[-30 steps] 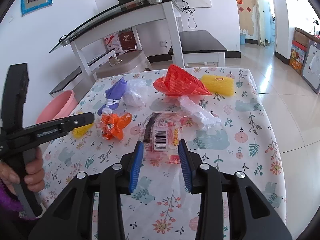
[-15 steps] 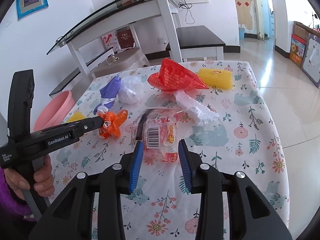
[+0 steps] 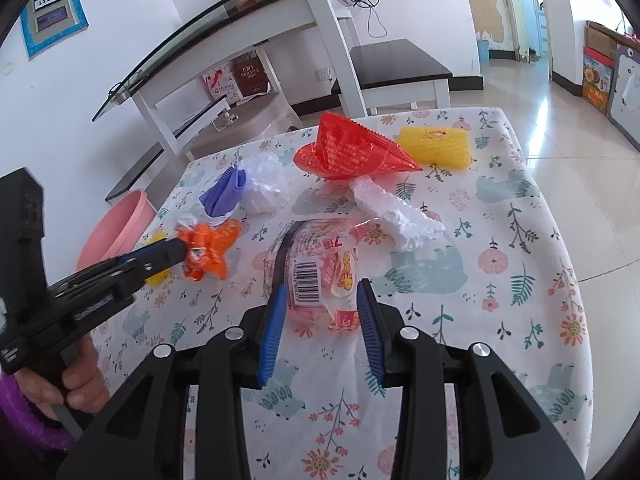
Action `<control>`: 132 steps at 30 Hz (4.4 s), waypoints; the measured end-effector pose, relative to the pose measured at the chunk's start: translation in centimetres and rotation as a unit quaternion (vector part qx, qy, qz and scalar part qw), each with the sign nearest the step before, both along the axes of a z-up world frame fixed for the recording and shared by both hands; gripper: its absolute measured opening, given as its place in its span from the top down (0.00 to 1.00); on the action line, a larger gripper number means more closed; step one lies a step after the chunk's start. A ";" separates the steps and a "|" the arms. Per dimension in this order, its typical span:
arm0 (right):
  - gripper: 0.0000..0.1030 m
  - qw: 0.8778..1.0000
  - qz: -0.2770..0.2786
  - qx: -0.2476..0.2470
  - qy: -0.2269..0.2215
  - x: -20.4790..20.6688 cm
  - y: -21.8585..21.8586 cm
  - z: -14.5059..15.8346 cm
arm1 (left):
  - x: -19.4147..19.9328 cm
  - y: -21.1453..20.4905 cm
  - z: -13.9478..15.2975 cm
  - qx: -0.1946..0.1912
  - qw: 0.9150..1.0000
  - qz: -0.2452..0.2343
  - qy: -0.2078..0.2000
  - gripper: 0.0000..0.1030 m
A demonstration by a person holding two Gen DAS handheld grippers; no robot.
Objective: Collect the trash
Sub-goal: 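Close the right gripper on the clear plastic bag with barcode label, then carry the barcode bag with the right gripper to the pink bucket, then open the right gripper to drop the barcode bag into the bucket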
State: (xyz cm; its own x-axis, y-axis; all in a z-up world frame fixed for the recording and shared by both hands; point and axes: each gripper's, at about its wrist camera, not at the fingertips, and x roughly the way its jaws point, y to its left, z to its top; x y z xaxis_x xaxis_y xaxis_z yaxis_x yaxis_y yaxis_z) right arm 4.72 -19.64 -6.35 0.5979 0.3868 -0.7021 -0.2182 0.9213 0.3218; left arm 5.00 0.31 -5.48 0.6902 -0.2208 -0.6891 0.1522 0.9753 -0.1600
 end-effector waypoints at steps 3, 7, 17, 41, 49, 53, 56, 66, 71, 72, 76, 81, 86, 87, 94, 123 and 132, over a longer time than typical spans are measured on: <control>0.64 1.000 0.003 0.003 0.005 0.6 0.3 -0.3 | -0.4 0.4 0.3 -0.005 1.000 0.001 -0.003 0.77; 0.66 1.000 0.011 -0.003 0.010 0.9 0.8 -0.7 | -1.0 0.8 0.5 -0.008 1.000 0.003 -0.005 0.77; 0.99 0.999 0.027 -0.023 -0.021 -0.5 1.5 0.3 | -2.2 1.4 1.2 -0.011 1.000 0.003 -0.019 0.77; 0.99 0.990 0.079 -0.027 -0.116 -3.5 5.9 6.9 | -5.8 5.9 4.0 -0.021 0.995 0.049 -0.080 0.78; 0.99 0.981 0.136 -0.030 -0.131 -2.7 11.1 8.0 | -6.9 10.3 5.0 -0.021 0.989 0.108 -0.100 0.77; 0.99 0.975 0.167 -0.030 -0.142 -2.2 14.1 8.6 | -7.4 13.2 5.3 -0.023 0.984 0.145 -0.106 0.77; 0.99 0.970 0.192 -0.027 -0.147 -1.6 16.6 9.0 | -7.8 15.4 5.4 -0.024 0.979 0.173 -0.109 0.77; 0.99 0.947 0.282 -0.025 -0.149 0.0 26.1 8.4 | -8.8 22.2 4.7 -0.018 0.961 0.256 -0.102 0.77; 0.99 0.939 0.314 -0.024 -0.138 0.5 29.5 7.5 | -8.6 23.8 3.5 -0.014 0.957 0.274 -0.090 0.77; 0.99 0.938 0.320 -0.024 -0.135 0.6 30.0 7.3 | -8.4 24.0 3.3 -0.013 0.957 0.277 -0.087 0.77; 0.99 0.935 0.336 -0.022 -0.112 1.2 31.9 6.2 | -8.1 24.9 2.3 -0.009 0.955 0.287 -0.076 0.77; 0.99 0.932 0.351 -0.021 -0.093 1.2 33.4 5.2 | -7.8 25.5 1.4 -0.003 0.953 0.295 -0.063 0.77; 0.99 0.929 0.359 -0.026 -0.084 0.9 34.3 4.3 | -7.4 25.9 0.3 -0.002 0.953 0.300 -0.047 0.77; 0.99 0.929 0.359 -0.027 -0.083 0.9 34.4 4.3 | -7.3 25.9 0.2 -0.002 0.953 0.300 -0.045 0.77; 0.99 0.931 0.357 -0.028 -0.073 1.0 34.6 3.7 | -7.3 25.9 -0.4 -0.001 0.954 0.299 -0.034 0.76; 0.81 0.936 0.345 -0.034 -0.058 1.5 33.5 2.9 | -7.9 26.3 0.0 -0.037 0.952 0.302 -0.019 0.65; 0.81 0.938 0.341 -0.031 -0.061 0.9 32.8 3.3 | -8.4 25.9 0.7 -0.035 0.953 0.300 -0.022 0.65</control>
